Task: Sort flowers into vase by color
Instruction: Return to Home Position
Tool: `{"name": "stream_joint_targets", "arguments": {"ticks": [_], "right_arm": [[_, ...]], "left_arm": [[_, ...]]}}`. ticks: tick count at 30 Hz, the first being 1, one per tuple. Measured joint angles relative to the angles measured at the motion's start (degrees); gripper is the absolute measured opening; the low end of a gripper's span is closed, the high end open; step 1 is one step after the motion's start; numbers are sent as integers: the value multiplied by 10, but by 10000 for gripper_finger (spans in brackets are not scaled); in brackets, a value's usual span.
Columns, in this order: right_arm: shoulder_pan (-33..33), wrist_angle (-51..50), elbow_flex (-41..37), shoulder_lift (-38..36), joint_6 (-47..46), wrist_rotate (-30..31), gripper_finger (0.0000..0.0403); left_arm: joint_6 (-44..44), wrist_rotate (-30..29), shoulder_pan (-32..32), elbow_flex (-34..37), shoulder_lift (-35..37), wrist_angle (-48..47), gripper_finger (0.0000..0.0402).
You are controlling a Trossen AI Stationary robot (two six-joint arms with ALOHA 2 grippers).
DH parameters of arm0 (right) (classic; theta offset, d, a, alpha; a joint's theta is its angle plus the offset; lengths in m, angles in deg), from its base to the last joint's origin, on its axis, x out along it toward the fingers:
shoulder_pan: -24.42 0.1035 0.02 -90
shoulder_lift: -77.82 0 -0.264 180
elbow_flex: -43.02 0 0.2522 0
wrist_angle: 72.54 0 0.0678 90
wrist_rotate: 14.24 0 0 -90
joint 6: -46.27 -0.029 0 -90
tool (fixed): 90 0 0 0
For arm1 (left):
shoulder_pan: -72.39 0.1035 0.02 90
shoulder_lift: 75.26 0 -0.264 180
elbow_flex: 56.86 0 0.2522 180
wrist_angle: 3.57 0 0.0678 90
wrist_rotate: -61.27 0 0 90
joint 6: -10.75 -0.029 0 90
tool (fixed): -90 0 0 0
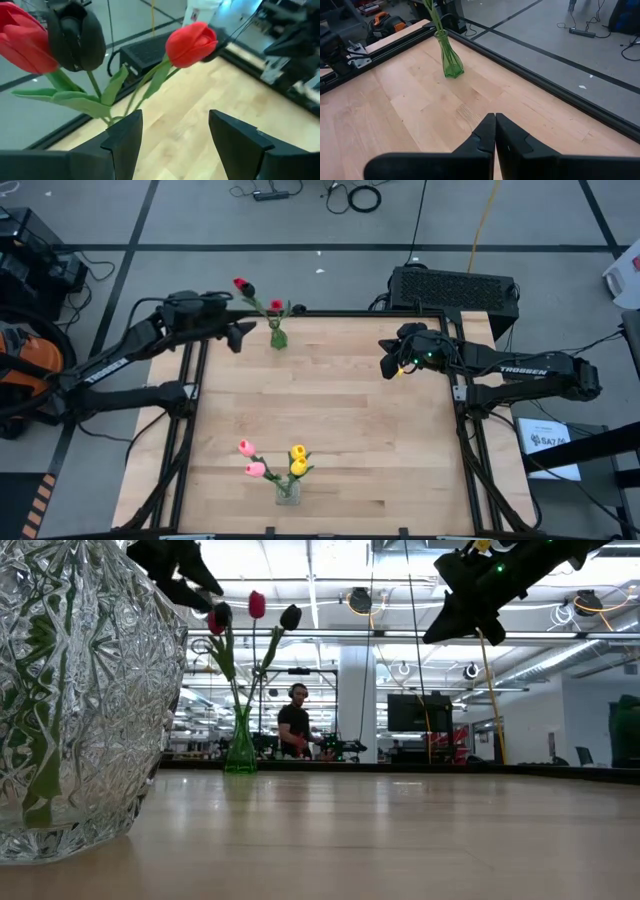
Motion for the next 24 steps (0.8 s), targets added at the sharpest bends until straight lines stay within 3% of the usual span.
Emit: {"name": "stream_joint_targets", "arguments": {"ticks": [9, 15, 20, 24], "right_arm": [[0, -1, 0, 0, 14, 4, 4], [0, -5, 0, 0, 49, -2, 4], [1, -8, 0, 0, 50, -2, 4], [1, -1, 0, 0, 58, -2, 4]], "left_arm": [[-9, -11, -4, 0, 55, 1, 235], [-133, 29, -16, 10, 93, -58, 235], [-140, 57, -46, 78, 149, -90, 235], [-129, 127, -84, 179, 205, 17, 235]]}}
